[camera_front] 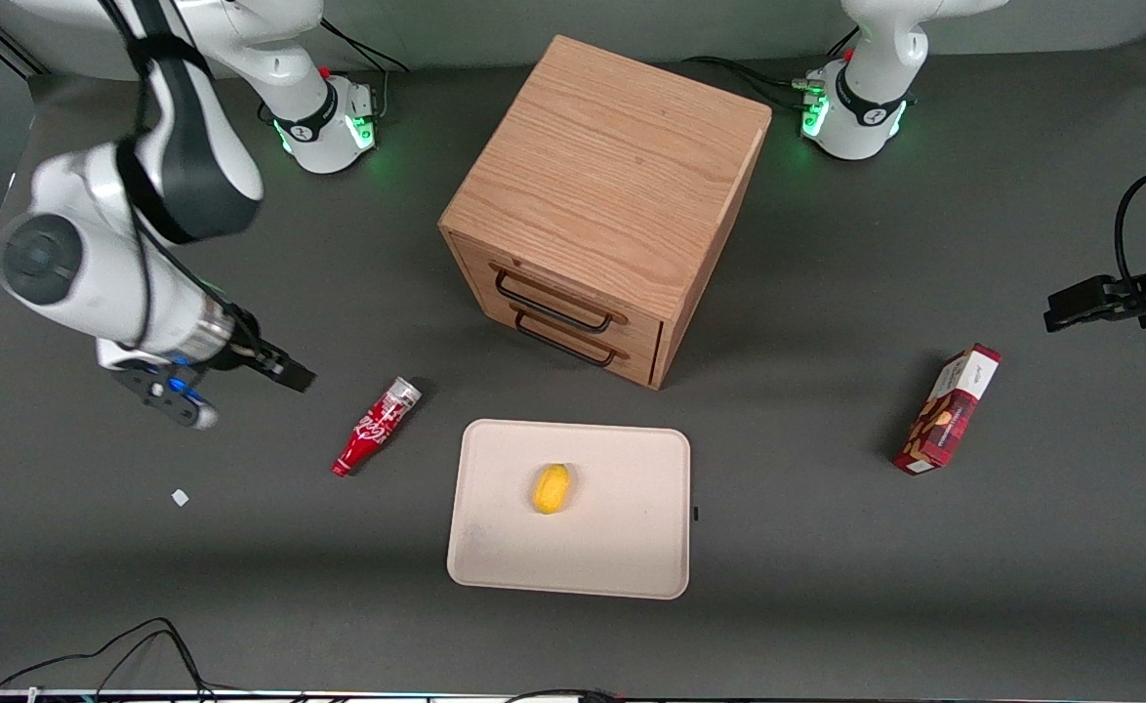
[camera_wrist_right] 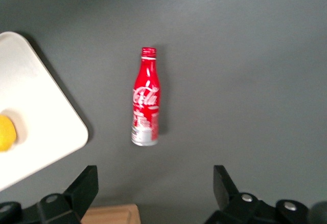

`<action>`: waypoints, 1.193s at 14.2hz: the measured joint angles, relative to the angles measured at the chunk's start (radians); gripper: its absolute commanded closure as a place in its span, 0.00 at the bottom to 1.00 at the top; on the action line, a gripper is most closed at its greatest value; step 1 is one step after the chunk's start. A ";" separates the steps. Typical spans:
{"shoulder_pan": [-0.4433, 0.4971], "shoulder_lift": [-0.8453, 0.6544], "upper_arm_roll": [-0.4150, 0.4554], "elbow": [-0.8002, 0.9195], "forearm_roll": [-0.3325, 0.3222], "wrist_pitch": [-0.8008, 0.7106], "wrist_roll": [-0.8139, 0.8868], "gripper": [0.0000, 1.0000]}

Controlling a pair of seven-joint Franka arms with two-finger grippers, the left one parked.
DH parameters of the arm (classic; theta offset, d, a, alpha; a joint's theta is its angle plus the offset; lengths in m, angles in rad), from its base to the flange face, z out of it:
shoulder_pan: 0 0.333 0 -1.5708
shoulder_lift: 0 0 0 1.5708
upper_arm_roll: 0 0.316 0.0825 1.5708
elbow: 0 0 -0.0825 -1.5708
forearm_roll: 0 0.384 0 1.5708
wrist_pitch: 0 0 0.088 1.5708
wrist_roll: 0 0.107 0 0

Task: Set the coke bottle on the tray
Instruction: 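Move the open right gripper down over the red Coca-Cola bottle, then close the right gripper around the bottle's body and lift it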

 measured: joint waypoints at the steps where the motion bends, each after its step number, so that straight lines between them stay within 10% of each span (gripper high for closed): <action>1: 0.000 0.022 0.007 -0.033 0.000 0.065 0.020 0.00; 17: 0.045 0.319 0.019 -0.189 -0.133 0.547 0.237 0.00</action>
